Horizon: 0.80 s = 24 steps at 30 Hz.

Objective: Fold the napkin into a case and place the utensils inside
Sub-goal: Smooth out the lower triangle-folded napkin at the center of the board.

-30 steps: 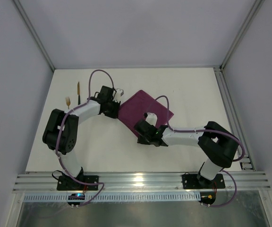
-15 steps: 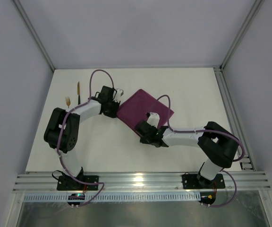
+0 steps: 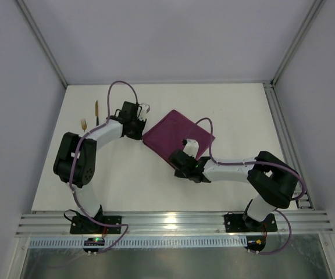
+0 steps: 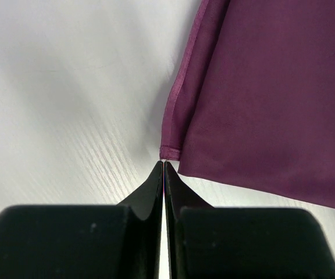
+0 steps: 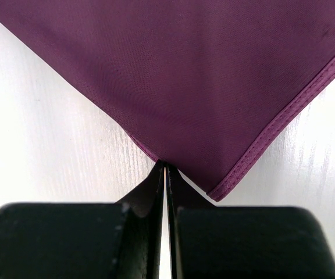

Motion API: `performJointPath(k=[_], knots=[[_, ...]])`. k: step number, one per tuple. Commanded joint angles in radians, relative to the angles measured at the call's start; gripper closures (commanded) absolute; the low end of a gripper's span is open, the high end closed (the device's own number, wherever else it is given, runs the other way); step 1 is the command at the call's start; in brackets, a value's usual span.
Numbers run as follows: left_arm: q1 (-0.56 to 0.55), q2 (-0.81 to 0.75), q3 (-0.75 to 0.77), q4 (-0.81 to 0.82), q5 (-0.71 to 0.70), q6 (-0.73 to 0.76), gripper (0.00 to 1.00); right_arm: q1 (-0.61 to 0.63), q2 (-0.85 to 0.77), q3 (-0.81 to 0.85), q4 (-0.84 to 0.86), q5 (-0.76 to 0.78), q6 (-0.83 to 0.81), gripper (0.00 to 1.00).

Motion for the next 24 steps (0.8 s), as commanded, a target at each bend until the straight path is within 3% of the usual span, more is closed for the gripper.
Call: performJointPath(k=[1, 2, 5, 6, 9, 13, 21, 24], knots=[[0.004, -0.024, 0.025, 0.008, 0.019, 0.016, 1.00, 0.000, -0.006, -0.009, 0.002, 0.019, -0.022, 0.96], [0.000, -0.038, 0.010, 0.010, 0.029, 0.029, 1.00, -0.001, -0.004, -0.006, 0.004, 0.015, -0.025, 0.96], [-0.044, -0.134, -0.039, 0.019, 0.082, 0.215, 0.86, -0.001, 0.002, -0.006, 0.010, 0.009, -0.030, 0.96], [-0.084, -0.160, -0.081, 0.019, 0.096, 0.372, 0.80, -0.001, 0.002, -0.006, 0.012, 0.002, -0.033, 0.96], [-0.108, -0.226, -0.154, 0.018, 0.159, 0.614, 0.69, -0.006, 0.000, -0.016, 0.022, -0.014, -0.037, 0.96], [-0.108, -0.199, -0.136, -0.077, 0.208, 0.957, 0.67, -0.005, 0.005, -0.019, 0.024, -0.028, -0.042, 0.96], [-0.051, -0.107, -0.041, -0.275, 0.401, 1.315, 0.70, -0.006, 0.006, -0.014, 0.024, -0.043, -0.043, 0.96], [-0.048, -0.114, -0.072, -0.202, 0.394, 1.354, 0.70, -0.005, 0.003, -0.008, 0.018, -0.041, -0.056, 0.96]])
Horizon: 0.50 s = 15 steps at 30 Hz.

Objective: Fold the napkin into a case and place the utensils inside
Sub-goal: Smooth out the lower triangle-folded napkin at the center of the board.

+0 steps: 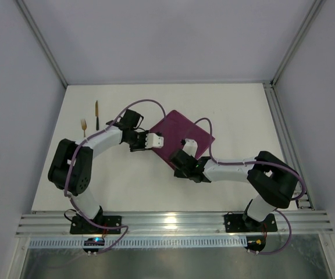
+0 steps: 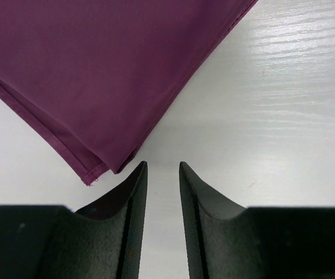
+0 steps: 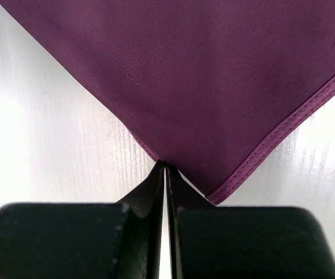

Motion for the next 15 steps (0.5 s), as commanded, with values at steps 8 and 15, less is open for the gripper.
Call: performJointPath(k=[8, 15], knots=[[0.008, 0.067, 0.060, -0.013, 0.018, 0.223, 0.72, 0.000, 0.002, -0.017, -0.001, -0.004, -0.021, 0.96], [0.005, 0.045, 0.013, 0.146, 0.015, 0.172, 0.75, 0.000, 0.002, -0.020, 0.007, -0.008, -0.022, 0.96]])
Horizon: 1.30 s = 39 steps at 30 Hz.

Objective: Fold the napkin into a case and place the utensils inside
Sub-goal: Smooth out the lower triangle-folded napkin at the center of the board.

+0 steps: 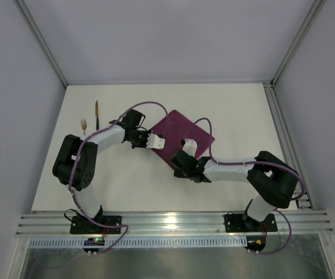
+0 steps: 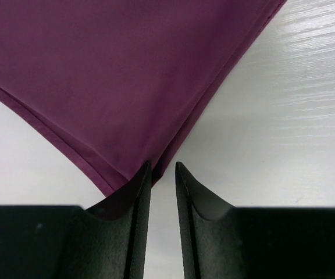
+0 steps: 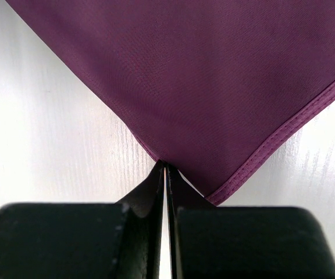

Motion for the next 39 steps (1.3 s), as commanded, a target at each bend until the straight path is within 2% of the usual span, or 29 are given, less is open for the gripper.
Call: performJointPath(k=[1, 11, 16, 22, 24, 26, 27, 28, 39], knots=[[-0.002, -0.024, -0.019, 0.095, 0.003, 0.003, 0.76, 0.000, 0.002, -0.017, -0.005, -0.003, -0.012, 0.96], [-0.002, -0.015, -0.023, 0.089, -0.032, 0.020, 0.80, 0.000, 0.002, -0.018, -0.006, -0.003, -0.014, 0.96], [-0.002, -0.052, -0.053, 0.120, -0.038, 0.027, 0.78, -0.001, 0.003, -0.020, -0.002, -0.009, -0.017, 0.96], [-0.002, -0.012, -0.031, 0.157, -0.063, -0.005, 0.77, -0.001, 0.000, -0.021, -0.002, -0.011, -0.017, 0.96], [-0.002, -0.006, -0.031, 0.178, -0.067, -0.023, 0.79, 0.000, 0.000, -0.021, -0.002, -0.012, -0.018, 0.96], [-0.002, 0.000, -0.033, 0.190, -0.081, -0.035, 0.88, -0.003, 0.003, -0.021, -0.002, -0.012, -0.018, 0.96], [-0.002, 0.000, -0.034, 0.209, -0.089, -0.043, 0.97, -0.003, 0.003, -0.021, -0.002, -0.014, -0.018, 0.96], [-0.002, 0.000, -0.037, 0.217, -0.098, -0.061, 1.00, -0.004, 0.003, -0.023, -0.002, -0.014, -0.017, 0.96], [0.024, 0.003, -0.043, 0.267, -0.124, -0.130, 1.00, -0.023, -0.041, -0.077, -0.005, -0.014, -0.005, 0.96]])
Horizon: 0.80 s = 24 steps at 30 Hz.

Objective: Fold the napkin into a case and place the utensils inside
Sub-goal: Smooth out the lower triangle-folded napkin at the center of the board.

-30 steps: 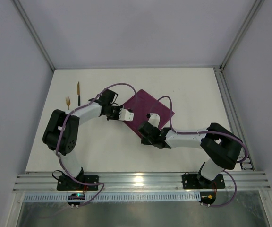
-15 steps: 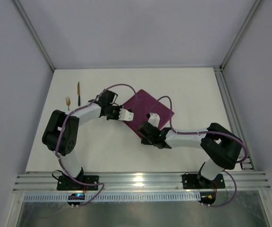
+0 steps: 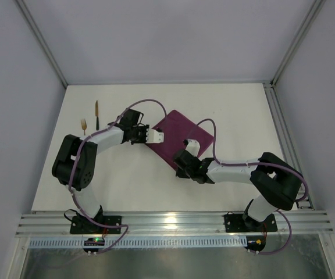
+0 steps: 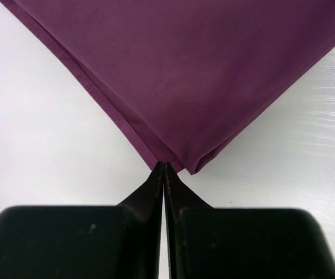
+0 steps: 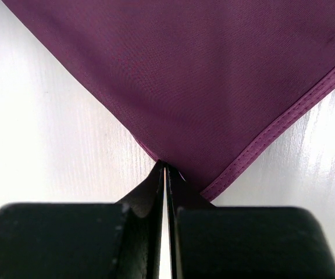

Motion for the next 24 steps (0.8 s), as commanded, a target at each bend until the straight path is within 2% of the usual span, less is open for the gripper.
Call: performJointPath(k=[1, 4, 6, 7, 8, 10, 11, 12, 18, 24], knots=[[0.010, 0.009, -0.003, 0.085, -0.012, -0.041, 1.00, -0.003, -0.009, -0.028, -0.058, 0.009, -0.005, 0.96], [0.014, 0.012, 0.005, 0.084, 0.008, -0.054, 1.00, -0.003, -0.016, -0.034, -0.056, 0.009, -0.004, 0.96], [0.014, 0.000, 0.014, -0.010, 0.040, -0.014, 0.99, -0.003, -0.014, -0.031, -0.056, 0.009, -0.007, 0.96], [0.011, -0.012, 0.006, -0.036, 0.064, 0.009, 0.95, -0.003, -0.014, -0.029, -0.056, 0.009, -0.008, 0.96], [0.008, -0.024, -0.021, -0.065, 0.075, 0.032, 0.85, -0.002, -0.009, -0.028, -0.056, 0.007, -0.011, 0.96], [0.003, -0.066, -0.044, -0.087, 0.115, 0.090, 0.75, -0.003, -0.006, -0.025, -0.055, 0.002, -0.013, 0.96], [0.003, -0.072, -0.049, -0.105, 0.123, 0.109, 0.66, -0.003, -0.003, -0.025, -0.055, 0.001, -0.013, 0.96], [0.003, -0.075, -0.049, -0.126, 0.126, 0.135, 0.63, -0.003, -0.003, -0.025, -0.053, -0.001, -0.013, 0.96], [0.003, -0.014, 0.031, -0.186, 0.109, 0.144, 0.60, -0.003, -0.013, -0.028, -0.062, 0.001, -0.016, 0.96], [-0.001, -0.032, 0.008, -0.136, 0.152, 0.131, 0.61, -0.005, -0.016, -0.032, -0.075, -0.002, -0.027, 0.96]])
